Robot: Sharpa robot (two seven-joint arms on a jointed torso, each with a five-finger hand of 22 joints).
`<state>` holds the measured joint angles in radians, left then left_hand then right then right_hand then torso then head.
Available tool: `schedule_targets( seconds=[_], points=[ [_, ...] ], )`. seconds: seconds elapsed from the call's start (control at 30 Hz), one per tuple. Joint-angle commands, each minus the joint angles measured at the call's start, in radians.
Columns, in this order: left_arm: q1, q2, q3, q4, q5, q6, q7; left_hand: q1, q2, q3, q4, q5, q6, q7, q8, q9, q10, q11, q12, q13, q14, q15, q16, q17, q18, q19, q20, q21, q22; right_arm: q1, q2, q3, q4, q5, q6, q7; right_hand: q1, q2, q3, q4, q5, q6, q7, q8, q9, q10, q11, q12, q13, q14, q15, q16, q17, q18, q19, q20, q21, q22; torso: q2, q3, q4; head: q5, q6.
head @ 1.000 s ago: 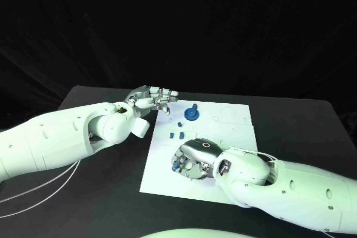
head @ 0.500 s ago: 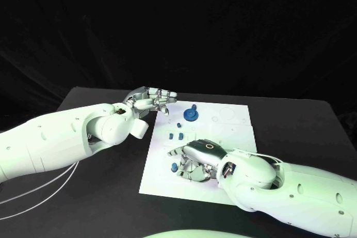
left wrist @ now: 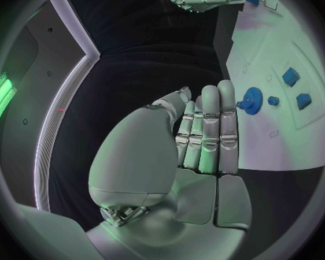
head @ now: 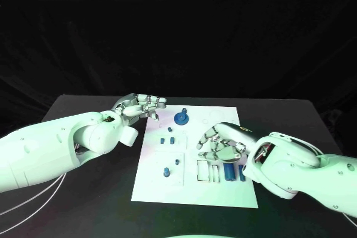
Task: Assemble the parts on the task board
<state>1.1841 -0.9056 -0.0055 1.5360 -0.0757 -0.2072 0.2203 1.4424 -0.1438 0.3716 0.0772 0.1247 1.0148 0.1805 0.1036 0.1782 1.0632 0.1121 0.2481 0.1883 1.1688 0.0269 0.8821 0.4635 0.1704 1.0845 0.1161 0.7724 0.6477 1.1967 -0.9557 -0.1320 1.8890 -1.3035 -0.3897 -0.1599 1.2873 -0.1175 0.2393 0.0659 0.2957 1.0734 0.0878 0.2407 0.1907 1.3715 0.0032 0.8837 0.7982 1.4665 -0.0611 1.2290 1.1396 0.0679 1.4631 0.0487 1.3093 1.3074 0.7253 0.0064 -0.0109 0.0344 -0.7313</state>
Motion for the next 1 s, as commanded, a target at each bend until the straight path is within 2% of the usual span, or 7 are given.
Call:
schedule_targets(
  seconds=[0.03,0.2,0.3,0.4,0.47,0.67,1.0],
  points=[
    [0.001,0.002,-0.001,-0.001,-0.001,0.026,0.01,-0.017,-0.004,-0.019,0.008,-0.001,-0.01,-0.001,0.001,-0.002,-0.011,-0.001,0.007,0.002,-0.005,0.005,0.003,-0.002,0.014,-0.004,0.001,-0.007,-0.004,0.006,-0.059,-0.002,0.011,0.298,0.0,0.046,-0.038,0.015,-0.048,0.026,0.05,0.006,-0.003,0.022,0.025,0.028,-0.011,0.333,0.335,0.065,-0.012,0.099,0.11,-0.019,0.028,-0.007,0.056,0.134,-0.007,-0.0043,-0.0041,-0.039,0.009],
    [0.001,0.003,-0.005,0.0,-0.001,0.049,0.024,-0.096,-0.02,-0.106,0.064,-0.002,-0.014,-0.008,0.007,-0.001,-0.02,-0.003,0.026,0.013,-0.008,0.007,0.007,-0.006,0.014,0.0,0.008,-0.031,-0.021,0.012,-0.172,-0.007,0.04,0.303,0.031,0.0,-0.057,0.035,-0.111,0.058,0.075,-0.017,-0.005,0.036,0.063,0.049,-0.002,0.489,0.519,0.079,-0.004,0.219,0.255,-0.033,0.054,-0.009,0.118,0.176,-0.014,-0.0061,-0.0086,-0.076,0.014],
    [0.001,0.004,-0.007,0.001,-0.001,0.053,0.028,-0.098,-0.014,-0.142,0.077,-0.002,-0.014,-0.01,0.013,0.0,-0.026,-0.006,0.04,0.021,-0.009,0.006,0.009,-0.008,0.015,0.006,0.007,-0.043,-0.03,0.013,-0.224,-0.011,0.063,0.247,0.042,-0.045,-0.067,0.038,-0.132,0.073,0.077,-0.023,-0.003,0.034,0.072,0.073,0.003,0.529,0.569,0.084,-0.003,0.252,0.299,-0.04,0.067,-0.007,0.15,0.196,-0.015,-0.007,-0.0082,-0.098,0.014],
    [0.0,0.005,-0.008,0.001,-0.001,0.053,0.03,-0.091,-0.007,-0.162,0.081,-0.001,-0.014,-0.012,0.016,0.0,-0.029,-0.006,0.049,0.027,-0.01,0.005,0.011,-0.01,0.014,0.011,0.006,-0.05,-0.035,0.011,-0.264,-0.02,0.084,0.191,0.051,-0.098,-0.065,0.038,-0.146,0.079,0.099,-0.024,-0.003,0.032,0.079,0.075,0.003,0.535,0.579,0.087,-0.002,0.272,0.325,-0.046,0.075,-0.007,0.172,0.21,-0.016,-0.0083,-0.0092,-0.11,0.013],
    [0.0,0.005,-0.009,0.001,-0.001,0.053,0.031,-0.085,-0.004,-0.174,0.083,-0.001,-0.016,-0.012,0.017,0.0,-0.031,-0.006,0.054,0.03,-0.01,0.005,0.012,-0.012,0.014,0.014,0.006,-0.055,-0.038,0.008,-0.284,-0.026,0.096,0.161,0.052,-0.134,-0.064,0.034,-0.156,0.085,0.124,-0.025,-0.002,0.029,0.083,0.075,0.003,0.536,0.582,0.089,-0.002,0.282,0.339,-0.05,0.081,-0.007,0.188,0.22,-0.016,-0.0075,-0.0102,-0.113,0.011],
    [0.0,0.004,-0.01,0.003,-0.001,0.059,0.038,-0.082,0.012,-0.217,0.102,0.0,-0.009,-0.019,0.027,0.002,-0.027,-0.013,0.078,0.043,-0.011,0.001,0.015,-0.016,0.014,0.023,0.003,-0.068,-0.048,-0.014,-0.298,-0.035,0.122,0.006,0.037,-0.241,-0.107,0.018,-0.206,0.126,0.142,-0.023,-0.002,0.026,0.093,0.086,0.006,0.55,0.603,0.094,0.0,0.308,0.377,-0.06,0.097,-0.004,0.231,0.246,-0.017,-0.0072,-0.0121,-0.114,0.012],
    [-0.001,0.001,-0.011,0.013,-0.003,0.065,0.04,-0.059,0.032,-0.263,0.115,0.002,-0.014,-0.022,0.031,0.0,-0.026,-0.016,0.108,0.061,-0.012,-0.002,0.018,-0.022,0.014,0.033,0.0,-0.082,-0.057,-0.057,-0.247,-0.037,0.105,-0.09,-0.008,-0.324,-0.114,0.006,-0.264,0.158,0.108,-0.018,-0.005,0.027,0.109,0.089,0.003,0.552,0.612,0.095,-0.001,0.313,0.385,-0.064,0.102,-0.005,0.245,0.254,-0.015,-0.0081,-0.01,-0.106,0.012]
  ],
)
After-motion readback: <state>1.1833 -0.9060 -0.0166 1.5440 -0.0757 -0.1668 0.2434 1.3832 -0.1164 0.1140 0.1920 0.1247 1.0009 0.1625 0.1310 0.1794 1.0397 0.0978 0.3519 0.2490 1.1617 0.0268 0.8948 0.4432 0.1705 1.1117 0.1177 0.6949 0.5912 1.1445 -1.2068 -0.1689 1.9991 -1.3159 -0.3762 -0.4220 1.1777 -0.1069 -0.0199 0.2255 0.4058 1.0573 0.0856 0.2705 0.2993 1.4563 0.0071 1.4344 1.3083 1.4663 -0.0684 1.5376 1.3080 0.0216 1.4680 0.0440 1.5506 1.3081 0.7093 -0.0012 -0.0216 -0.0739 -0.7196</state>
